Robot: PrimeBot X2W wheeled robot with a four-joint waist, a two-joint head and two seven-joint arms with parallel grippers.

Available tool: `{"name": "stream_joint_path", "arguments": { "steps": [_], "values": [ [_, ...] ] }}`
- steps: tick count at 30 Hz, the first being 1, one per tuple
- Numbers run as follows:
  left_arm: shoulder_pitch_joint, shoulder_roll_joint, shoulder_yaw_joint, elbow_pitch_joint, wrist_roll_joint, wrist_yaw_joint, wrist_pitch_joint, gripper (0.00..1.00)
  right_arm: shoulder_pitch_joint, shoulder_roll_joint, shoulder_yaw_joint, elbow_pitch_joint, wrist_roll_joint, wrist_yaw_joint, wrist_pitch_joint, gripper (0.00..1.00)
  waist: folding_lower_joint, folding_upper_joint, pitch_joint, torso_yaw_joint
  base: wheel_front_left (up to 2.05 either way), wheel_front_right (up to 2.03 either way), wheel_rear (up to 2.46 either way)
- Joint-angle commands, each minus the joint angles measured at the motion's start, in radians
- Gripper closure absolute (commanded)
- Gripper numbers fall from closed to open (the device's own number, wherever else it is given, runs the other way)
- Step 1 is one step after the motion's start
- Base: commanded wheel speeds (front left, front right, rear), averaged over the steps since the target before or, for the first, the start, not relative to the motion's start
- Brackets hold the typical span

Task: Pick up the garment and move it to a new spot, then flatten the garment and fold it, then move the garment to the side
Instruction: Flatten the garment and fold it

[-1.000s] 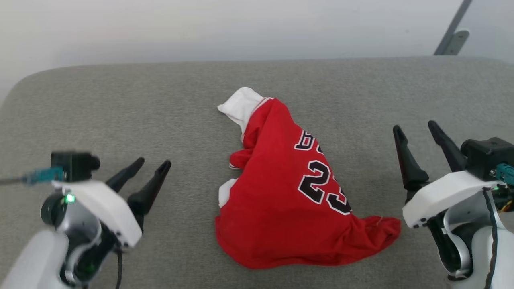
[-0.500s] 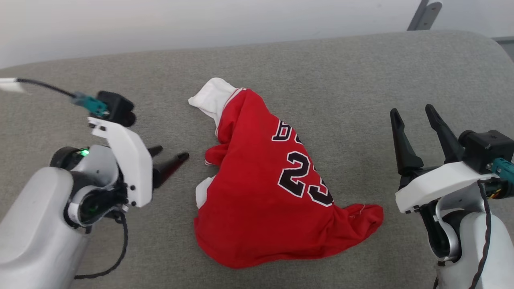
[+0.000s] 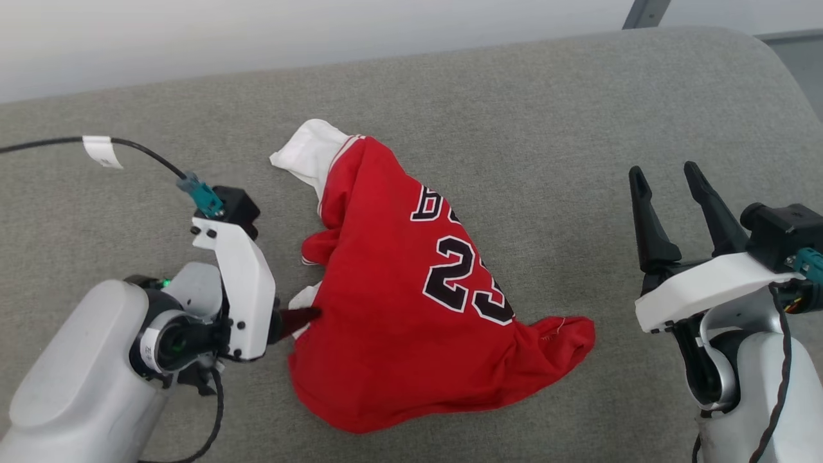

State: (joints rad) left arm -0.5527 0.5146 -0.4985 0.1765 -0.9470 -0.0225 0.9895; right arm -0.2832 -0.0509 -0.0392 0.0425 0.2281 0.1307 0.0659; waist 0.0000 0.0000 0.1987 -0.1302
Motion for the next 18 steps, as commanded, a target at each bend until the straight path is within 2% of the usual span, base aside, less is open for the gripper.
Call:
{"name": "stream_joint_path", "arguments": {
  "steps": [1,5,10,13,14,15,18],
  "values": [
    [0.013,0.004,-0.006,-0.011,-0.008,0.012,0.016,0.0,-0.012,0.0,-0.002,0.003,0.004,0.0,-0.009,0.0,0.0,0.0,0.009,-0.008,0.0,0.0,0.0],
    [0.037,0.004,-0.015,-0.014,-0.008,0.021,0.021,0.0,-0.015,0.0,0.002,0.01,0.009,0.0,-0.016,0.0,0.0,0.0,0.02,-0.02,0.0,0.0,0.0],
    [0.045,0.007,-0.033,0.048,0.045,0.009,-0.031,0.0,-0.015,0.0,0.015,0.018,0.022,0.0,-0.02,0.0,0.0,0.0,0.026,-0.029,0.0,0.0,0.0],
    [0.041,-0.005,-0.035,0.109,0.053,-0.013,-0.067,0.0,-0.014,0.001,0.021,0.022,0.027,0.0,-0.021,0.0,0.0,0.0,0.026,-0.03,0.0,0.0,0.0],
    [0.041,-0.013,-0.028,0.136,0.037,-0.015,-0.071,0.27,-0.014,0.001,0.022,0.023,0.03,0.0,-0.021,0.0,0.0,0.0,0.025,-0.029,0.0,0.0,0.0],
    [0.038,-0.017,-0.027,0.158,0.029,-0.021,-0.071,1.0,-0.013,0.0,0.021,0.023,0.031,0.0,-0.021,0.0,0.0,0.0,0.024,-0.027,0.0,0.0,0.0],
    [0.011,-0.021,-0.019,0.194,0.018,-0.037,-0.082,1.0,-0.008,0.001,0.015,0.02,0.033,0.0,-0.017,0.0,0.0,0.0,0.02,-0.016,0.0,0.0,0.0]
  ]
}}
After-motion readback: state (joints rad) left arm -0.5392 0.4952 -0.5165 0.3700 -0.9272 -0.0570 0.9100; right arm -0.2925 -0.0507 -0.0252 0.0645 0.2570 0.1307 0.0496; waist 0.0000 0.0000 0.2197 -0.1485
